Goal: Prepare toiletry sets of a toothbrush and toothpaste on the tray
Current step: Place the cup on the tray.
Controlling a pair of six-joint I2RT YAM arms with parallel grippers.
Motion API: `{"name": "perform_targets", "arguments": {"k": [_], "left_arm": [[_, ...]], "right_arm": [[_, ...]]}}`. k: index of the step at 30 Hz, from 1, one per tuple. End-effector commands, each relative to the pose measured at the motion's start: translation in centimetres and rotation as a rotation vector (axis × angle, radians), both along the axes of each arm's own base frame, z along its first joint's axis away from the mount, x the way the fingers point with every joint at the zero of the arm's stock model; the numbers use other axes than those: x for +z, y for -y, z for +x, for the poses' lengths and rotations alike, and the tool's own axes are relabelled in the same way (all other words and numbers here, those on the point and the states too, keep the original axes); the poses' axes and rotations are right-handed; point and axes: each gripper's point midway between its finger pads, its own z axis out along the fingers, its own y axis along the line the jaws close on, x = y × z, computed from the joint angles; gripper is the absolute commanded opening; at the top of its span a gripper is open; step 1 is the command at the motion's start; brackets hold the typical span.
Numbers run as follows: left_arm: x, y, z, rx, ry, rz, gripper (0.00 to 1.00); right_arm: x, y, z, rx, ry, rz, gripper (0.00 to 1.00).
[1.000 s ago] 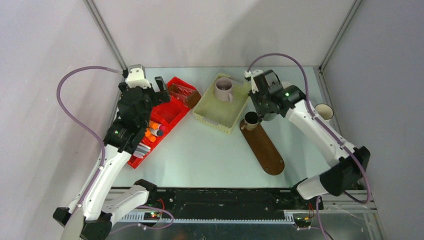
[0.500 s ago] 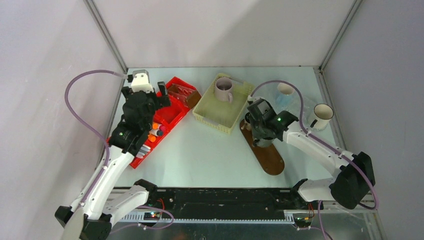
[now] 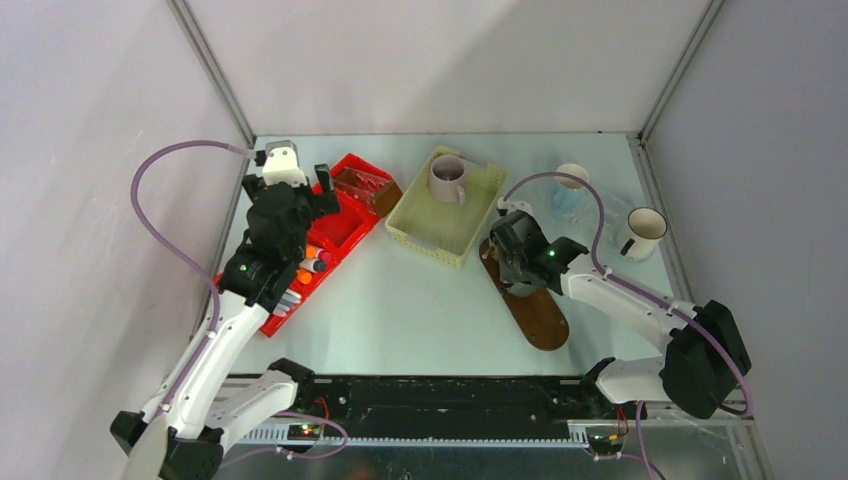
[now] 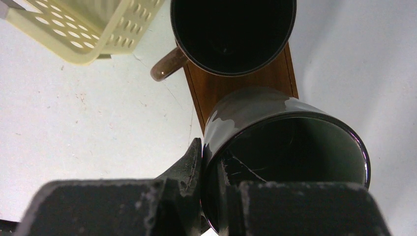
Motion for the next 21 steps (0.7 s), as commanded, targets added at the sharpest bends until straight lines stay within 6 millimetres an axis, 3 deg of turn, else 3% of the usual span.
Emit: {"name": "perform_targets", "arguments": {"k": [1,21], "left_arm": [[0.7,-0.8,0.2,0.034,0.027,0.015,1.00],[0.7,-1.0,0.1,0.041,0.022,0.030,1.00]], "right_arm": [[1.7,-0.8,2.0,-0.045,0.113,0.036,0.00],[-1.2,0.4,1.7,-0.027,0.048,-0.078,0.11]]}}
